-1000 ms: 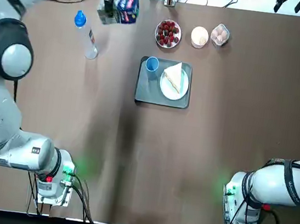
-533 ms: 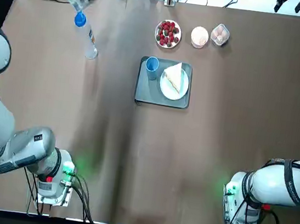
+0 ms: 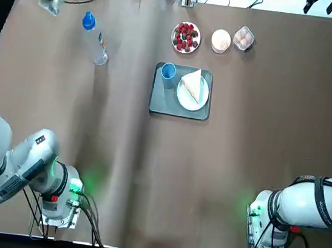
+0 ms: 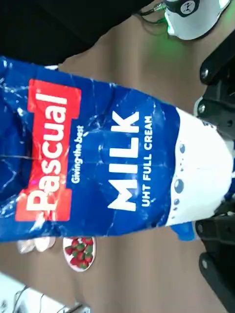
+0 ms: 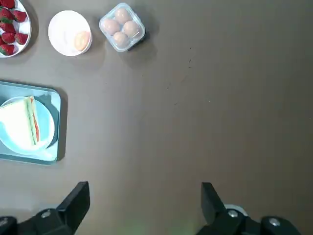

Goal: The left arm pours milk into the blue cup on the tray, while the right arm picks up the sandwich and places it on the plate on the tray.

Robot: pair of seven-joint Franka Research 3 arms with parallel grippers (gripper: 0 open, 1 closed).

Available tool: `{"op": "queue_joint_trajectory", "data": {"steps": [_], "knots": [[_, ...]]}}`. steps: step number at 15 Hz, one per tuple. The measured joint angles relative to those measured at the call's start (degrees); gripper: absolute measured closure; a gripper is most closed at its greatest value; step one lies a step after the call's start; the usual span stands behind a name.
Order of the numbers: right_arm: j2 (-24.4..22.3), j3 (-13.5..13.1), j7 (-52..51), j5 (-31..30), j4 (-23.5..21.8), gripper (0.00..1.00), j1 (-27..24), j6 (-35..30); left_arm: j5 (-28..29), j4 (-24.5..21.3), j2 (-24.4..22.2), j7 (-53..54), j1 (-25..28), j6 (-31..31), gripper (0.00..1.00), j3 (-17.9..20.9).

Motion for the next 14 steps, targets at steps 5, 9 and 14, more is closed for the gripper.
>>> {"op": "queue_joint_trajectory", "data": {"steps": [5, 9, 14], "knots": [[0.0, 0.01, 0.0, 0.01, 0.01, 0.0, 0.0, 0.01, -2.53, 0.25, 8.72, 7.78, 8.56, -1.63, 0.48, 0.07], [0.0, 0.01, 0.0, 0.01, 0.0, 0.0, -0.01, 0.01, -3.61, 0.29, 19.23, 13.29, 10.97, -1.61, 0.48, 0.16], [0.0, 0.0, 0.0, 0.01, 0.0, 0.0, -0.01, 0.01, -3.7, 0.56, 26.85, 23.83, 11.73, -1.4, 0.48, 3.54]]}}
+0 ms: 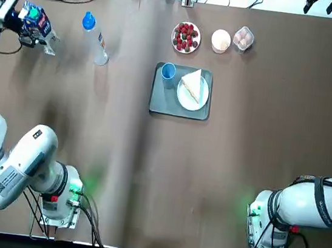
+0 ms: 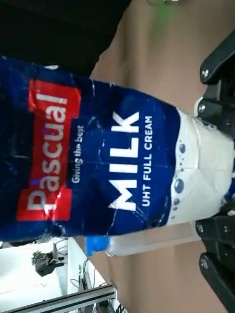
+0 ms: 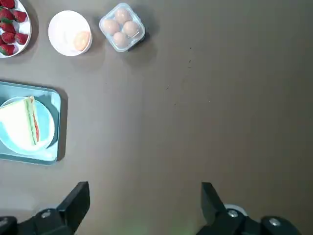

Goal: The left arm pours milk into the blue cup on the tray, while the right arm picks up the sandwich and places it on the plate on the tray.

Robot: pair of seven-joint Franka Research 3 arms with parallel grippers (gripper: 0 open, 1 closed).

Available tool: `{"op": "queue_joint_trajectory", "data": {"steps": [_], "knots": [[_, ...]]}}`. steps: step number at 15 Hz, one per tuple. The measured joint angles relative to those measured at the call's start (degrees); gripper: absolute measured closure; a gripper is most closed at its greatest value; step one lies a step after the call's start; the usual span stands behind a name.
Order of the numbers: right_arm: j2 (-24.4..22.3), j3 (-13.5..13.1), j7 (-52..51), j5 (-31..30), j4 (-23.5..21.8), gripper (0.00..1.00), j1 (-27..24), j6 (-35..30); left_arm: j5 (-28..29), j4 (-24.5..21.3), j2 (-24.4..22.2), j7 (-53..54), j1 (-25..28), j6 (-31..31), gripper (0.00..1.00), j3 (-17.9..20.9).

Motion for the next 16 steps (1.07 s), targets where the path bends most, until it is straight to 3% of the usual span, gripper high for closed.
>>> {"op": "queue_joint_trajectory", "data": {"steps": [11, 16], "knots": [[0.0, 0.0, 0.0, 0.0, 0.0, 0.0, 0.0, 0.0, -0.01, 0.38, 12.39, 9.8, -0.59, 6.83, 0.48, 2.74], [0.0, 0.0, 0.0, 0.0, 0.0, 0.0, 0.0, 0.0, -0.01, 1.04, 14.6, 14.01, -3.69, 8.08, 0.44, 5.31]]}}
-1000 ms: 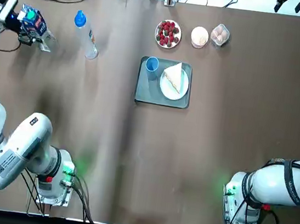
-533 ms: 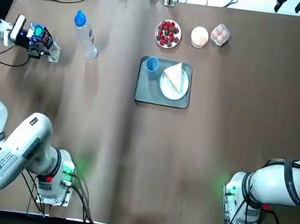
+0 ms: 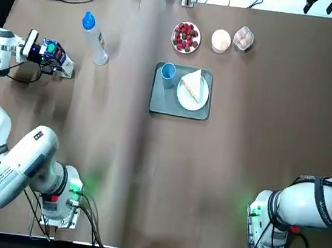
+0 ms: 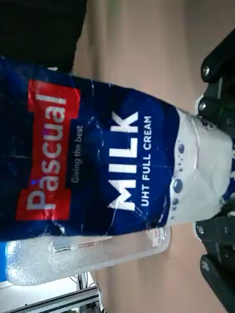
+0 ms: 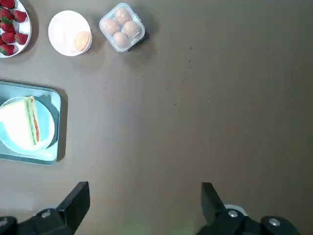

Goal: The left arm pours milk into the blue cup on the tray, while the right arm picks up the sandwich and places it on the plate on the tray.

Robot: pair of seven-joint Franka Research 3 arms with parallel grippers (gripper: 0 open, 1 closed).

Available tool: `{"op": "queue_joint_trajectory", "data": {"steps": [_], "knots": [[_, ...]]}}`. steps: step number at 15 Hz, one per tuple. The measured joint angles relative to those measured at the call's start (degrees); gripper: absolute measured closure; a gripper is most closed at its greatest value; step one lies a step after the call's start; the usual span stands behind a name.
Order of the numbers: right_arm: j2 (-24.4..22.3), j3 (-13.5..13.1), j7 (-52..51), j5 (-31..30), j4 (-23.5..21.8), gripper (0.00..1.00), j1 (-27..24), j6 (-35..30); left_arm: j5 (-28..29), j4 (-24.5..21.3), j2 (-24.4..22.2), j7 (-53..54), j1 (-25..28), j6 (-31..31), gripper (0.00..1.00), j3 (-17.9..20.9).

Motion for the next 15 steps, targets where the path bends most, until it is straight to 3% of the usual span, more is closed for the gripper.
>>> {"op": "queue_joint_trajectory", "data": {"steps": [1, 5, 7, 8, 15], "knots": [[0.0, 0.0, 0.0, 0.0, 0.0, 0.0, 0.0, 0.0, 0.0, 0.08, 0.0, 0.73, -0.19, 0.37, 0.43, 0.02], [0.0, -0.02, 0.0, 0.0, 0.0, 0.0, -0.01, 0.0, -0.01, 0.18, 0.0, 1.5, -0.71, 2.14, 0.12, 0.04], [0.0, -0.03, 0.0, 0.0, 0.0, 0.0, -0.01, 0.0, -0.01, 0.18, 0.09, 2.53, -1.23, 2.62, 0.08, 0.09], [0.0, -0.03, 0.0, 0.0, 0.0, 0.0, -0.01, 0.0, -0.01, 0.17, 0.26, 2.67, -1.49, 2.99, 0.01, 0.11], [0.0, -0.03, 0.0, 0.0, 0.0, 0.0, -0.02, 0.0, -0.03, 1.42, 0.42, 2.57, -0.59, 6.72, 0.01, 2.27]]}}
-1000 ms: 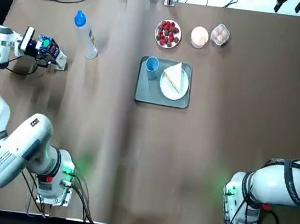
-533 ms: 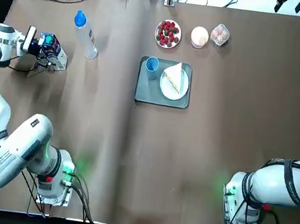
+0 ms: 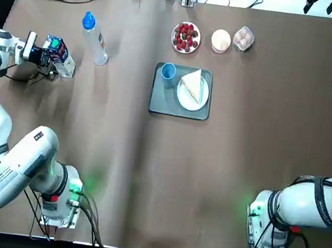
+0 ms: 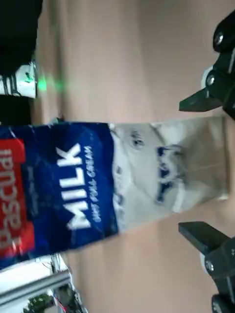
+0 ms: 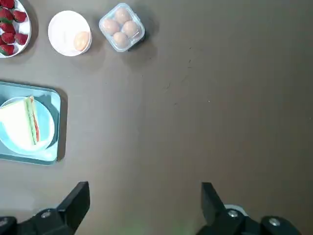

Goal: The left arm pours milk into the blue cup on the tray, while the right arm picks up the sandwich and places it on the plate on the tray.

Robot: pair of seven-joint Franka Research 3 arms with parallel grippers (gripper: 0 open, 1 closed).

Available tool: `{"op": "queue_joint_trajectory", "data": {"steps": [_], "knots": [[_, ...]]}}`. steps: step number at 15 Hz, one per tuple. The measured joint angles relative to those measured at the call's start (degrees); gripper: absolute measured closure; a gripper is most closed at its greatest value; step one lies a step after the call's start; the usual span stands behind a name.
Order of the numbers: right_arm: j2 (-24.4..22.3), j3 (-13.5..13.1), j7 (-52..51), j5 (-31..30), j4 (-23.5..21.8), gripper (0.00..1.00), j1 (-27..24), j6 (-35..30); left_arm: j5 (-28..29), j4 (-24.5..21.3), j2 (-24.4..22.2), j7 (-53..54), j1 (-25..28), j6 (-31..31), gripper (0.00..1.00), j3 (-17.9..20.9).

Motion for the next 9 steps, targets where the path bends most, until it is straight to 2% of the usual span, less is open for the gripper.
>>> {"op": "queue_joint_trajectory", "data": {"steps": [2, 4, 6, 9], "knots": [[0.0, 0.0, 0.0, 0.0, 0.0, 0.0, 0.0, 0.09, -0.02, 0.62, -0.7, -1.72, 1.29, 0.7, 0.01, 0.02], [0.0, -0.01, 0.0, 0.0, 0.0, 0.0, -0.01, 0.43, 0.05, 1.69, -3.44, -4.52, 2.16, 0.77, 0.01, 0.02], [0.0, -0.03, 0.0, 0.0, 0.01, 0.0, -0.03, 0.59, 1.32, 2.54, -8.81, -7.93, 1.59, 0.82, 0.01, -0.07], [0.0, -0.04, 0.0, 0.0, 0.0, 0.0, -0.04, 0.87, 4.66, 2.86, -18.91, -12.46, -2.59, 3.95, 0.01, -0.08]]}}
